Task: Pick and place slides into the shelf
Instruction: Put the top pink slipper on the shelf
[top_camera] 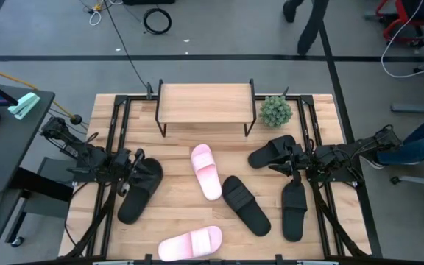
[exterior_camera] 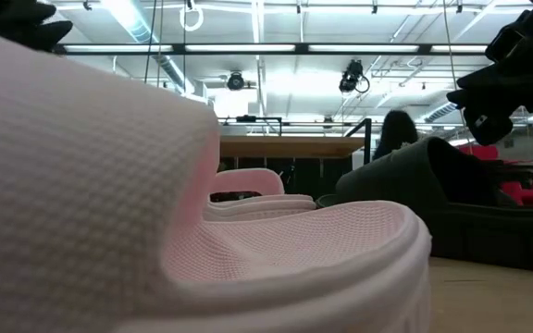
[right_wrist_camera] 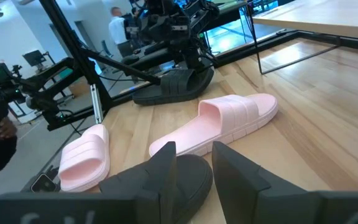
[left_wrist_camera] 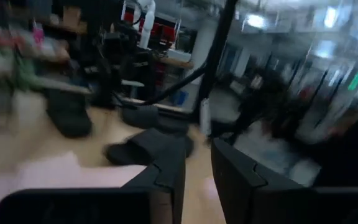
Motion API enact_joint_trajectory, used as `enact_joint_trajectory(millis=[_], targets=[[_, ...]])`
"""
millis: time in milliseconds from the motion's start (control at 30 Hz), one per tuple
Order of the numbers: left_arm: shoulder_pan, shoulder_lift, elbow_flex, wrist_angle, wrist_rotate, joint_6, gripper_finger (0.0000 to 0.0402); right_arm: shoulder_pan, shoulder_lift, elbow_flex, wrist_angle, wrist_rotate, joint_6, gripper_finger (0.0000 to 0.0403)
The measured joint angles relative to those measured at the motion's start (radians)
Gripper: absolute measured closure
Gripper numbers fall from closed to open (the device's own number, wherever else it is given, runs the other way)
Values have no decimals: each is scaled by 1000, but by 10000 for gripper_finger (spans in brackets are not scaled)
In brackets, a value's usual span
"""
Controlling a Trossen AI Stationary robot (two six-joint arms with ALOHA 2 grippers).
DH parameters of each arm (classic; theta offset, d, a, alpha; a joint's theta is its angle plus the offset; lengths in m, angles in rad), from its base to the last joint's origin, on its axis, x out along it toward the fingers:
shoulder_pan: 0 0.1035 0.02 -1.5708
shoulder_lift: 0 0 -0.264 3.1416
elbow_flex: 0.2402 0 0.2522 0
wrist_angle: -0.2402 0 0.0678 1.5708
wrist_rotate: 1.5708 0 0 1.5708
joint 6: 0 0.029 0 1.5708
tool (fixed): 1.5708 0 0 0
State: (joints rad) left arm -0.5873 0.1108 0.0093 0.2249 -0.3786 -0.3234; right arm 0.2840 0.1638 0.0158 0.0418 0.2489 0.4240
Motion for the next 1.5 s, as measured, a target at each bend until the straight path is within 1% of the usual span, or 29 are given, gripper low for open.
enact_joint_trajectory(millis=[33,100,200,267,367,467,567,800,933,1067,1200,1367,1500], targets=[[0,0,0,-2,4,-42,316,0,0,0,0,0,0,293],[-5,3,0,-24,37,-60,314,0,0,0,0,0,0,293],[-25,21,0,-37,47,5,312,0,0,0,0,0,0,293],[-37,32,0,4,43,26,314,0,0,0,5,4,-5,293],[-60,35,0,9,42,22,318,0,1,-3,57,41,-67,293],[-86,41,0,10,42,33,321,0,0,-2,118,42,-138,293],[-100,40,0,14,42,71,321,0,1,-2,123,42,-163,293],[-100,40,0,33,39,77,312,0,1,-2,111,40,-95,293],[-100,40,0,47,39,156,311,0,1,-2,111,40,-75,293],[-100,40,0,94,39,163,315,0,1,-2,111,38,-12,293],[-99,40,0,170,39,132,319,0,1,-2,112,38,47,293],[-100,40,0,226,39,34,315,0,1,-1,111,37,46,293],[-99,40,0,233,39,-14,311,0,1,-1,111,29,-32,293]])
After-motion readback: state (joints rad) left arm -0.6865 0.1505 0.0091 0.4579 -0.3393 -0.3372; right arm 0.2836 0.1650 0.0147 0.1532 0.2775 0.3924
